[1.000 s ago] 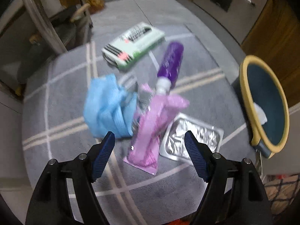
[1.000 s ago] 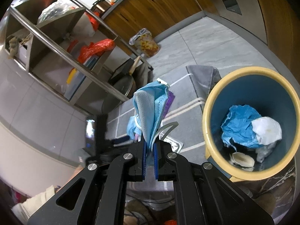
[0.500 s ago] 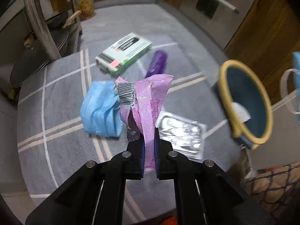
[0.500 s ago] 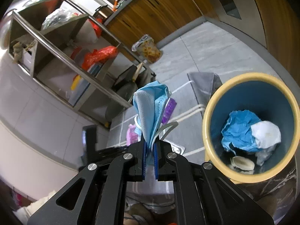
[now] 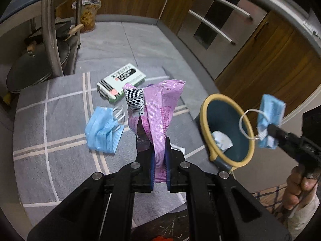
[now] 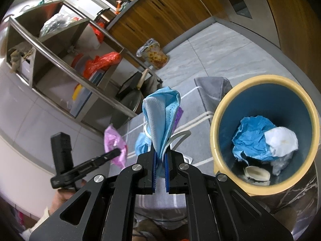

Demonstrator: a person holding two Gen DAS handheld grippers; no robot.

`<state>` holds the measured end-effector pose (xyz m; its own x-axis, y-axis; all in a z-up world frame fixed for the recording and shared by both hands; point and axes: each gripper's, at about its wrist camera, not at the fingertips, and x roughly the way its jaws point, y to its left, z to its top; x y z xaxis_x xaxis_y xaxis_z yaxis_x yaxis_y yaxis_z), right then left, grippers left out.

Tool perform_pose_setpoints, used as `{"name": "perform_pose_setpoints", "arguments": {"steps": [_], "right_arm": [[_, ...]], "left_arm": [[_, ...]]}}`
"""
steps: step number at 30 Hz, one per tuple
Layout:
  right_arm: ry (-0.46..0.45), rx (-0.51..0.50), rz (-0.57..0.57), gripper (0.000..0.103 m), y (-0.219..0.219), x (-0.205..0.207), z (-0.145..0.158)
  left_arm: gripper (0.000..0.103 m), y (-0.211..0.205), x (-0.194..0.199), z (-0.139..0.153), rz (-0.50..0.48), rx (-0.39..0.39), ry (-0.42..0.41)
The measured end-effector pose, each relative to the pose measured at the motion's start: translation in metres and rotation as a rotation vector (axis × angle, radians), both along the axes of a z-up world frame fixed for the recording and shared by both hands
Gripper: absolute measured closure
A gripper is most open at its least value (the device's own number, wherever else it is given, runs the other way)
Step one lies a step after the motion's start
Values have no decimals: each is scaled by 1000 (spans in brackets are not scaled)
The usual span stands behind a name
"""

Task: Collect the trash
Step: 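Carry the face mask and pink packet over the teal bin with both grippers, then open both grippers to drop the mask and pink packet into the bin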

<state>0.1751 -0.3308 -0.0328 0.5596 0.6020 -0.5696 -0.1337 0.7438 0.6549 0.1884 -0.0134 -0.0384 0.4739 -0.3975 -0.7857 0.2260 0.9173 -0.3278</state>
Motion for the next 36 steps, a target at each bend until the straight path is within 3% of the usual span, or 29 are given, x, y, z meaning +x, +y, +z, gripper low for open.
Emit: {"name": "perform_pose_setpoints", "arguments": {"steps": [8,11,15,17,27,36], "right_arm": [[-26,-35,-21,95,-5,-1,7],[-42,-104,-43,95,-13,-7,8],[-16,-188,-78,95,-29,-10,-4],[2,-184,-94,95,-40,-9,-10],[66,-223,-142,95,-74,-7,-33],[129,-299,-124,95,-73,4,-54]], "left_arm": [[96,-16,4,20,-41,-65,-34],[95,-37,6,26,-74,-22,-65],[95,-70,15,25,-126,-29,-56],[95,-88,17,25,-156,-28,-55],[95,-160,25,4,-273,-5,-19],[95,-211,37,-33,-357,33,26]]}}
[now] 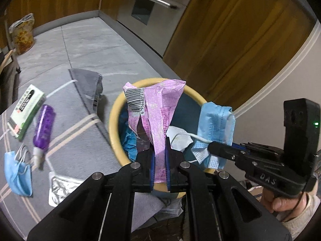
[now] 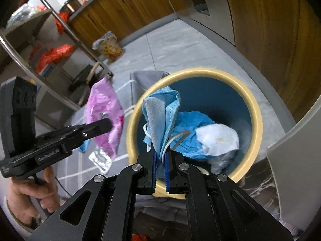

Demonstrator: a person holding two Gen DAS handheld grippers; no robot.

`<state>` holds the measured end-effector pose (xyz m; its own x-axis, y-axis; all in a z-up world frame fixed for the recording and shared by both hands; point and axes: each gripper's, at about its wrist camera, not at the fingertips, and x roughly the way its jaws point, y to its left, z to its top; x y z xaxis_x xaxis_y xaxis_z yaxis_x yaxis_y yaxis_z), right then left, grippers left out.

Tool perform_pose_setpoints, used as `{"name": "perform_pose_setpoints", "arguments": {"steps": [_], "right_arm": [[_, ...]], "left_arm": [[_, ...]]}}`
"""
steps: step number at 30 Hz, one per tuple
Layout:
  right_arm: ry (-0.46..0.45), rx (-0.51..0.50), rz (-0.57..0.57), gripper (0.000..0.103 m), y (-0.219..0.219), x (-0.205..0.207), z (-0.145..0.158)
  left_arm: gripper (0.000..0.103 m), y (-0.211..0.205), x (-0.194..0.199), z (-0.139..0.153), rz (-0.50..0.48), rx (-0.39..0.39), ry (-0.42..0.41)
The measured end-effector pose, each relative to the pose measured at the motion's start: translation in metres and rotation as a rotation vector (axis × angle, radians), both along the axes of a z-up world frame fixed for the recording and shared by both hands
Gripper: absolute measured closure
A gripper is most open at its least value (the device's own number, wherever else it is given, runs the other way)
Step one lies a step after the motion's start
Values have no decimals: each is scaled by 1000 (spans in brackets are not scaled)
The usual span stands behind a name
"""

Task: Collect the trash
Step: 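Open both grippers to drop the mask and pink packet into the bin, then withdraw both open grippers from the bin toward the stool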

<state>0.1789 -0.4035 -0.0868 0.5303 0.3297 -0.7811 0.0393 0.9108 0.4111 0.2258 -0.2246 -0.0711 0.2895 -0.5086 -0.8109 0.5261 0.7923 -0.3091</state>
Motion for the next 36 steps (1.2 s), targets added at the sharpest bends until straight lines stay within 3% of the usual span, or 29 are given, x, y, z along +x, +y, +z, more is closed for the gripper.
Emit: {"name": "perform_pose_setpoints", "arguments": {"steps": [10,13,15,18,27,36], "right_arm": [[113,-83,21,91,-4,9,-30],[132,-79,21,78,-5,9,-33],[134,-81,17,66,-6,8,-33],[134,-74,14,54,-5,7,-30],[117,-19,36,41,-2,-2,-15],[45,104,-26,39,-18,-5,6]], "left_arm": [[95,-36,9,-31,-55,111,-4],[80,-35,12,-35,-57,118,4],[62,-34,12,-32,-50,116,-3],[47,-28,12,-27,-31,101,-13],[42,-5,10,-4,7,30,-17],[42,17,14,7,47,1,-21]]}}
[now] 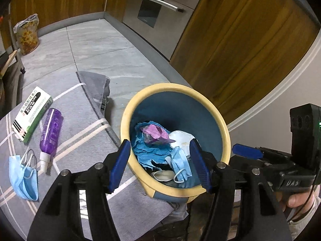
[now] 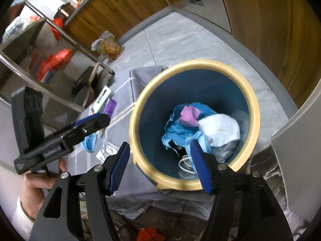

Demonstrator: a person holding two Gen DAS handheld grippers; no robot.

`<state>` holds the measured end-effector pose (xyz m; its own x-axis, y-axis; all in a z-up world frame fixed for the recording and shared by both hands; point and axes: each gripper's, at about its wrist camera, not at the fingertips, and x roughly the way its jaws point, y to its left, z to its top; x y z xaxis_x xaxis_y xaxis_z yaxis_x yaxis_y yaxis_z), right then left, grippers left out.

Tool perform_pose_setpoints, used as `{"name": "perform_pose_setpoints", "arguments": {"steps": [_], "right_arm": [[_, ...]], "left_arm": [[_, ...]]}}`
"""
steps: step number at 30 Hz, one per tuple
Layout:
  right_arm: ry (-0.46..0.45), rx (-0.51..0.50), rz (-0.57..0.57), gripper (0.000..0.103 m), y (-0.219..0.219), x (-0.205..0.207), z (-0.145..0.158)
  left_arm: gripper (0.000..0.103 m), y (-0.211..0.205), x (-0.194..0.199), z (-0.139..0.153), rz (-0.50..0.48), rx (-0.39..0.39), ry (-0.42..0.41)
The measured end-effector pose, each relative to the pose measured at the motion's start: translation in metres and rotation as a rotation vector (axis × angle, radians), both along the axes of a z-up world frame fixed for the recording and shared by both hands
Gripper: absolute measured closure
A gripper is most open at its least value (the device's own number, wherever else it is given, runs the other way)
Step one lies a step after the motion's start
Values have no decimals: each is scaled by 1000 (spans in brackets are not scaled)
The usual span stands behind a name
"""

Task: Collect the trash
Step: 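Withdraw both open grippers from the bin toward the stool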

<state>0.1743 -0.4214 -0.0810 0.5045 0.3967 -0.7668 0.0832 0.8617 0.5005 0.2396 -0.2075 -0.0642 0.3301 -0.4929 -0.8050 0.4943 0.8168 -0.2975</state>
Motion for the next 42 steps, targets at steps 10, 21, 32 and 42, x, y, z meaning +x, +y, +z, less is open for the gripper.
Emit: {"name": "perform_pose_setpoints", "arguments": {"steps": [10,21,32,42], "right_arm": [[-31,-1,3,39,10,5,9],[-31,-19,67,39,47,17,7],[-13,-30,174,36,105,24,-2],[17,-131,301,30,170,32,-19]], "left_arm": [[42,25,0,5,35,1,-10],[35,111,10,2,184,37,-5],[35,227,-4,-10,369,42,15],[33,281,-8,-35,458,61,74]]}}
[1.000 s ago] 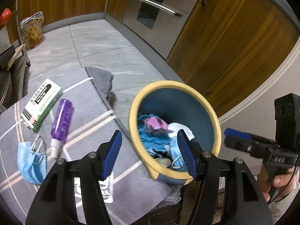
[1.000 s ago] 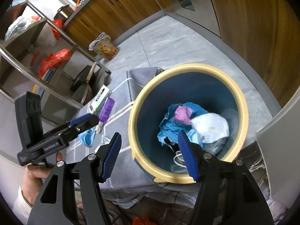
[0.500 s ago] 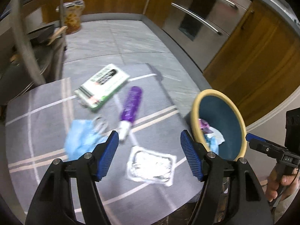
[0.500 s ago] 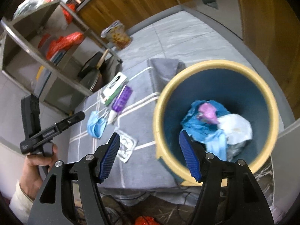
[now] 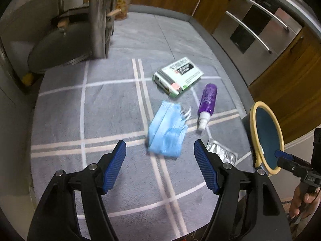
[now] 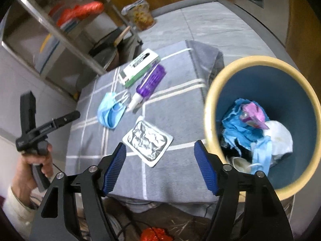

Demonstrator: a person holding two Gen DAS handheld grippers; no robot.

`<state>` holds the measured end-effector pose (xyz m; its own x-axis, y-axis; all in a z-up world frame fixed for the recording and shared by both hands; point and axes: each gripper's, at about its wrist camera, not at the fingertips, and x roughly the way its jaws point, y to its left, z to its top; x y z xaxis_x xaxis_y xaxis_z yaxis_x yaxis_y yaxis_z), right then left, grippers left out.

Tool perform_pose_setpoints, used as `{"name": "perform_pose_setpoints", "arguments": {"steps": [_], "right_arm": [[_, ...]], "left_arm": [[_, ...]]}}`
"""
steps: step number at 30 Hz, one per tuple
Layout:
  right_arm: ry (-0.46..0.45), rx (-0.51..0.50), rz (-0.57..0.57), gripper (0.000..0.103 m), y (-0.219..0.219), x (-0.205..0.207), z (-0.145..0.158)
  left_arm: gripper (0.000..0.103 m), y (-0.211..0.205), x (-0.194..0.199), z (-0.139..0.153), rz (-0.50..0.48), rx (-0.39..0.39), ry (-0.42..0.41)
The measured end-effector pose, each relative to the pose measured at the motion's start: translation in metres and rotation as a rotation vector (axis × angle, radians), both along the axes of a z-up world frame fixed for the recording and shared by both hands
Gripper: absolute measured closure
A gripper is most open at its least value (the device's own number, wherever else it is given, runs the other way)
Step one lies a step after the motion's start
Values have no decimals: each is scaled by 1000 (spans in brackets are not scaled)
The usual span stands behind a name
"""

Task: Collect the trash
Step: 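Withdraw both open grippers from the bin toward the stool, then grasp the blue face mask with the left gripper and lift it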

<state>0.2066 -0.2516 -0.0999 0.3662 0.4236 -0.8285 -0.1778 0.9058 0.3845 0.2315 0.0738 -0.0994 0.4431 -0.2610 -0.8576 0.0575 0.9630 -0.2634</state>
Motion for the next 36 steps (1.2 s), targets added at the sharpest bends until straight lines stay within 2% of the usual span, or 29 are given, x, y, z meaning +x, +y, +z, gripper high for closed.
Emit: {"name": "perform_pose_setpoints", "arguments": {"steps": [6,10,13,14,15,16,18,20,21,25,29,36], "right_arm": [[7,-98,85,28,31,0,-14],[10,-111,99,28,33,-3,-15],[11,-117,95,27,27,-5,-17],[14,-120,92,27,25,-6,-18],[16,-123,88,27,22,-6,-19],[17,-123,84,27,21,-6,-19],[16,-122,81,27,20,-5,-20],[11,-124,92,26,23,-4,-19],[8,-128,100,26,26,-4,-19],[-10,-164,156,23,44,-2,-21],[-54,-266,255,21,74,-1,-30],[-137,-447,416,17,119,-3,-47]], "left_arm": [[27,-24,15,-21,-93,48,28],[26,-43,31,-46,-141,166,64],[26,-45,39,-59,-142,213,81],[30,-45,41,-62,-137,224,85],[42,-44,43,-63,-133,223,87],[51,-42,44,-64,-132,207,96],[78,-41,43,-64,-127,195,102],[88,-39,41,-58,-121,189,89],[90,-37,39,-53,-114,183,81],[91,-24,25,-30,-86,166,55],[91,-12,7,1,-64,105,25],[91,-20,-25,56,-121,42,-68]]}}
